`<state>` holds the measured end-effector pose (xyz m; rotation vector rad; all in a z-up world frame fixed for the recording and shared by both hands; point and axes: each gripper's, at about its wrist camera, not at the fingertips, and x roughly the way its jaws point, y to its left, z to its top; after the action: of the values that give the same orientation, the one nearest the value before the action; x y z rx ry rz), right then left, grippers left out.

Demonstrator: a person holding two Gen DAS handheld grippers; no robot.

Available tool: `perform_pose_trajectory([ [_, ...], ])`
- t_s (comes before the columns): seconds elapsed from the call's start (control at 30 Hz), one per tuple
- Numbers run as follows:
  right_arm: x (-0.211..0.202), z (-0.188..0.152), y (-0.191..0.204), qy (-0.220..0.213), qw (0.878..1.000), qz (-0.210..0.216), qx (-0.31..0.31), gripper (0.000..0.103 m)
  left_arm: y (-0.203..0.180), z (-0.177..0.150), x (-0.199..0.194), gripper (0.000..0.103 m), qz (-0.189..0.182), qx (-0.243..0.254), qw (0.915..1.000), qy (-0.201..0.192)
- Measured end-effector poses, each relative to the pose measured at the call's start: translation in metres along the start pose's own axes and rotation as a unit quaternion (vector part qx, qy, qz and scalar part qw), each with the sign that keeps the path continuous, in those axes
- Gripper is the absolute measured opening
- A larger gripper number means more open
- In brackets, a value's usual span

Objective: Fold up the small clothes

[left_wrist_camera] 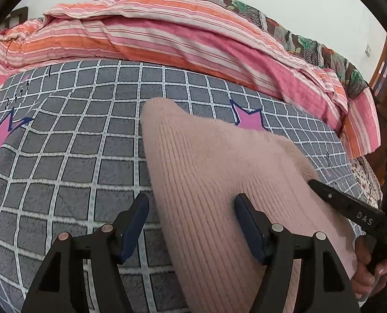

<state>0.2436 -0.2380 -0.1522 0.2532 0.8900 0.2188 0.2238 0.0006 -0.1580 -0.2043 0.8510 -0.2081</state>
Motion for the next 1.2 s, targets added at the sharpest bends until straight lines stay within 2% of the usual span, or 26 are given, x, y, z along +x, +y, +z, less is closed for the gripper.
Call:
perform_pose_trajectory([
  [0.1, 0.000, 0.007, -0.001, -0.004, 1.000, 0.009, 0.002, 0.021, 0.004, 0.010, 0.007, 0.067, 0.003, -0.009, 1.0000, 0.001],
  [0.23, 0.012, 0.008, 0.000, 0.008, 1.000, -0.005, -0.006, 0.022, 0.015, 0.021, 0.022, 0.065, 0.019, -0.027, 0.9994, 0.004],
  [0.47, 0.020, 0.007, -0.002, 0.011, 1.000, -0.005, -0.005, 0.021, 0.039, 0.041, 0.047, 0.050, 0.006, -0.081, 0.9966, 0.014],
  [0.67, 0.026, 0.011, -0.006, 0.024, 1.000, -0.010, -0.003, 0.021, 0.030, 0.048, 0.051, 0.049, 0.021, -0.067, 0.9974, 0.018],
  [0.83, 0.015, 0.013, 0.000, 0.015, 1.000, -0.014, -0.010, 0.022, 0.011, 0.027, 0.030, 0.049, 0.009, -0.029, 0.9991, 0.030],
  [1.2, -0.052, -0.019, 0.009, -0.031, 0.998, 0.045, -0.011, 0.022, -0.010, -0.022, -0.033, 0.053, -0.013, 0.015, 0.9998, 0.010],
])
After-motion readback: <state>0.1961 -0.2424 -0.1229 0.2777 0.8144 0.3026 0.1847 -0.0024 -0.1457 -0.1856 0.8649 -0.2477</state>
